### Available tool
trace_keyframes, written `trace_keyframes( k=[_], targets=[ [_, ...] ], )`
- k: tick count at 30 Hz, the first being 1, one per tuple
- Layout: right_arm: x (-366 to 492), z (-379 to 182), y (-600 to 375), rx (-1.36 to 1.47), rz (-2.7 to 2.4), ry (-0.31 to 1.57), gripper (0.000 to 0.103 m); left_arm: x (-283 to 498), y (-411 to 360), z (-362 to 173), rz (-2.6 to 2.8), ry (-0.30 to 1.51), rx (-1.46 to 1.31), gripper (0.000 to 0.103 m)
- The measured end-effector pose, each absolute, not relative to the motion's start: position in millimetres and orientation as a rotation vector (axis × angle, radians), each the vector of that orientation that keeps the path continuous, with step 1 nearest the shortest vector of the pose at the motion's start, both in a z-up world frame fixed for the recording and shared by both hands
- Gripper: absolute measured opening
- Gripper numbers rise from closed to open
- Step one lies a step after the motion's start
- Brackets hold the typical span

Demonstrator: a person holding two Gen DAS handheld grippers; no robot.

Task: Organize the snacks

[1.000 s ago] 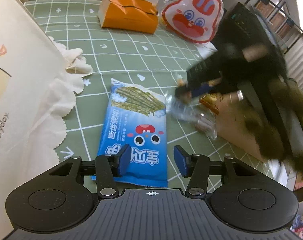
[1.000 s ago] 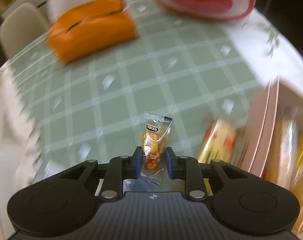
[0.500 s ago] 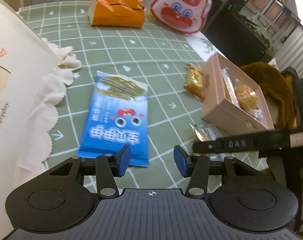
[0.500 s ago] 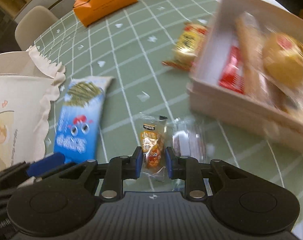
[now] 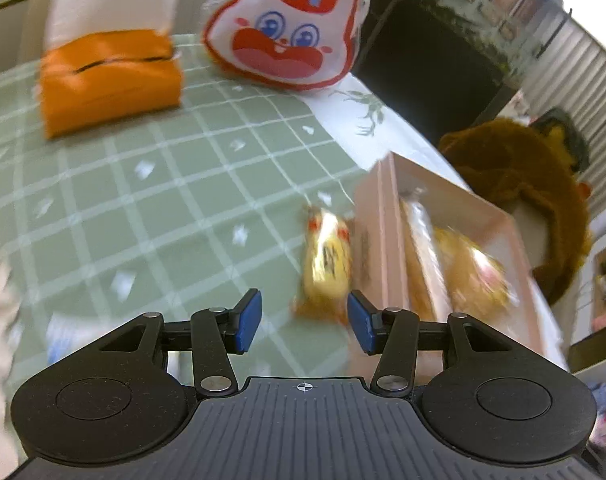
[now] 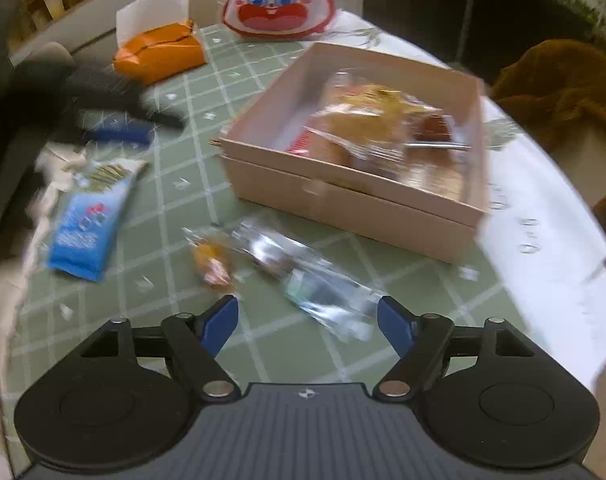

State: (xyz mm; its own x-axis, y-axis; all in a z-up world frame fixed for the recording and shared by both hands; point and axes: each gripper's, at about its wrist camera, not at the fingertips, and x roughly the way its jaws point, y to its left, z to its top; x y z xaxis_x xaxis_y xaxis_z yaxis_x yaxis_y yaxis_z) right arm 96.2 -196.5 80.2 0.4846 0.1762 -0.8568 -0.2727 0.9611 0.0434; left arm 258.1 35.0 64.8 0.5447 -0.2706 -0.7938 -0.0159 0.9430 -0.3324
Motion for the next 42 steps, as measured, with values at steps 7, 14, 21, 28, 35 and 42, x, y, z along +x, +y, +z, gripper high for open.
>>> trace_keyframes(
  k=[7,14,21,28,35,42],
  targets=[
    [75.2,66.1,-226.8,-0.147,0.242,1.046,0.081,307.3,10.8,32.4,-0.166,1.037,-0.282,0.054],
    [76.9,42.1,-226.8,-0.141,0.22,1.107,0.082,315.0,6.1,31.8,-0.189,1.045,-0.291,0.043],
    [74.3,48.0,-200.9,-0.205,0.253,1.052,0.085,273.0,29.8,33.4,-0.2,1.06,-0.294,0.041],
    [94.2,59.1,-165.7,-0.164,0.322,1.052,0.088,165.8,43.6,34.7,-0.23,1.07,-0.299,0.041],
    [108.2,70.3,-135.8,-0.124,0.348,1.044,0.088,71.2,62.0,39.0,-0.167,1.039,-0.33,0.041],
    [129.2,76.9,-67.8,-0.078,0.443,1.102,0.088,33.2,93.3,43.5,-0.052,1.015,-0.343,0.041]
  ],
)
